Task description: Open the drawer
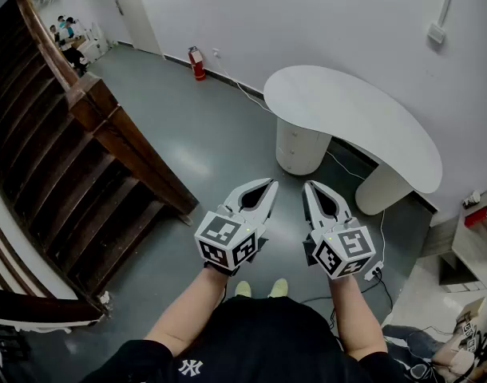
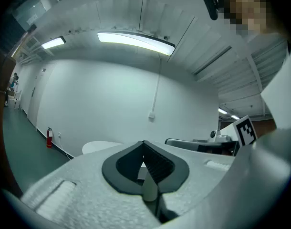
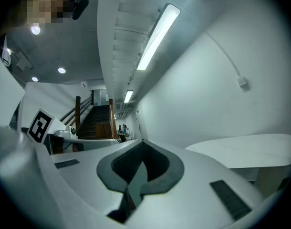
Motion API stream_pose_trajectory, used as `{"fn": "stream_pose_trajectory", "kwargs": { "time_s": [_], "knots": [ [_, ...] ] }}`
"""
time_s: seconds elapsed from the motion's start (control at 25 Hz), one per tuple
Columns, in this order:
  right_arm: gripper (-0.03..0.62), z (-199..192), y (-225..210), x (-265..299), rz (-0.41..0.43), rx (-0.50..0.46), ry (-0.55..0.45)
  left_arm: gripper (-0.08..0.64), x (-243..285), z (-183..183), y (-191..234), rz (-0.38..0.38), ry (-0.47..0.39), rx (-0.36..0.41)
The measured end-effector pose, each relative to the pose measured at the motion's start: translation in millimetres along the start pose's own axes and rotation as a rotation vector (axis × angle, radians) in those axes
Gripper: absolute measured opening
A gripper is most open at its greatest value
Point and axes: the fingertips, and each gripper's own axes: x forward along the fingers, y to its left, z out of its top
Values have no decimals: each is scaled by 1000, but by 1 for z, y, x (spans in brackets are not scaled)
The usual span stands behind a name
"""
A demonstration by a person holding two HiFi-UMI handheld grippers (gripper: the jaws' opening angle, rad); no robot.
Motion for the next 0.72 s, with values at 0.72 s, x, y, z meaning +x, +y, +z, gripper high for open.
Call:
{"fn": "stream_pose_trajectory", "kwargs": {
  "time_s": [0.72],
  "knots": [
    [17, -10, -54, -1, 38, 129, -39, 9, 44, -21, 4, 24, 8, 13]
  ]
}}
